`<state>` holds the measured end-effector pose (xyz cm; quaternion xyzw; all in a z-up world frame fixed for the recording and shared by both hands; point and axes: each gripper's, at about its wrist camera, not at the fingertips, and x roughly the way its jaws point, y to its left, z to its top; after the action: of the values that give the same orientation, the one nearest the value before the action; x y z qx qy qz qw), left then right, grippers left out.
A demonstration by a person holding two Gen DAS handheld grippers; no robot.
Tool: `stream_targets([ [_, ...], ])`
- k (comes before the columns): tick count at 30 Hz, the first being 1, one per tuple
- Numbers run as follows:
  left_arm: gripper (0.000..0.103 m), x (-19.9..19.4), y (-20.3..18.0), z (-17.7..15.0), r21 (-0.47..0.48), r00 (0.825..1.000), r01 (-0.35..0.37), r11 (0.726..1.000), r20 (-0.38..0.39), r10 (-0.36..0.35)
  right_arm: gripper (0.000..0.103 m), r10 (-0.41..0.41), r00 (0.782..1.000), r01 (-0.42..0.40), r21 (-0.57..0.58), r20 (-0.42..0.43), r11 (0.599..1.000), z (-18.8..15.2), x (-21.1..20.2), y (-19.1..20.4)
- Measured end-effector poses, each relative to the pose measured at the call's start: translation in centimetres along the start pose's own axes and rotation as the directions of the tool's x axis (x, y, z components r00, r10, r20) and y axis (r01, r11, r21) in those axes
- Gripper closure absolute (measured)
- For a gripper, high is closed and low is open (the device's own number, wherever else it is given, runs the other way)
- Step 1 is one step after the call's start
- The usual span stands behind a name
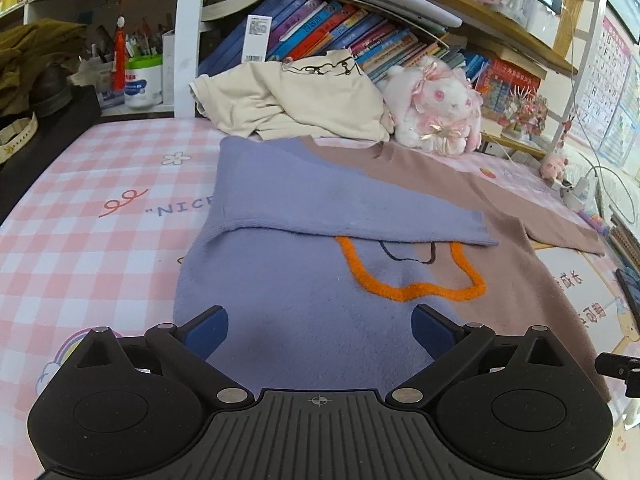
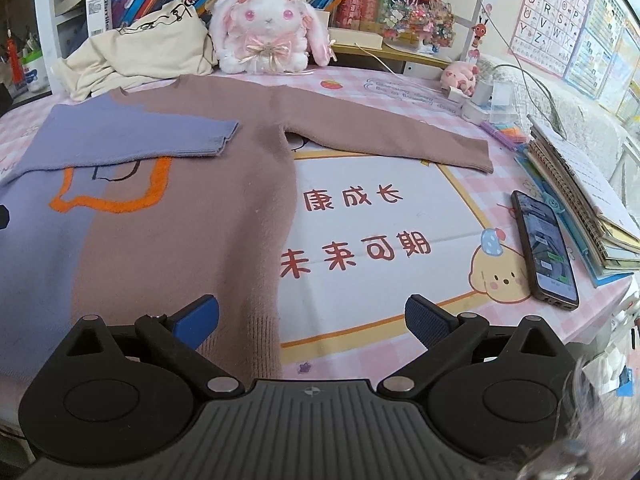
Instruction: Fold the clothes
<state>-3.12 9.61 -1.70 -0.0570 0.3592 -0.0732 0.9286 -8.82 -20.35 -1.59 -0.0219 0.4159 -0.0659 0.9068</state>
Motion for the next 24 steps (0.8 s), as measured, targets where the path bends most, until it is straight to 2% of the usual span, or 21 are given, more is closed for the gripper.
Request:
stream_targets([
  [11,0.003,1.4,-2.1,0.7,-0.011,0.997,-0.074,0.997,-0.017,0.073,0.003,0.053,0.999,-0.053,-0.03,0.005,0.998,1.2,2.5,-2.1],
  [24,0.003,4.1,-11.6,1.2,0.114,0.984,-0.165,0.98,-0.052,0.172,0.002,0.203,0.979,-0.202,-0.066,0.012,0.977,4.6,7.5,-8.6],
])
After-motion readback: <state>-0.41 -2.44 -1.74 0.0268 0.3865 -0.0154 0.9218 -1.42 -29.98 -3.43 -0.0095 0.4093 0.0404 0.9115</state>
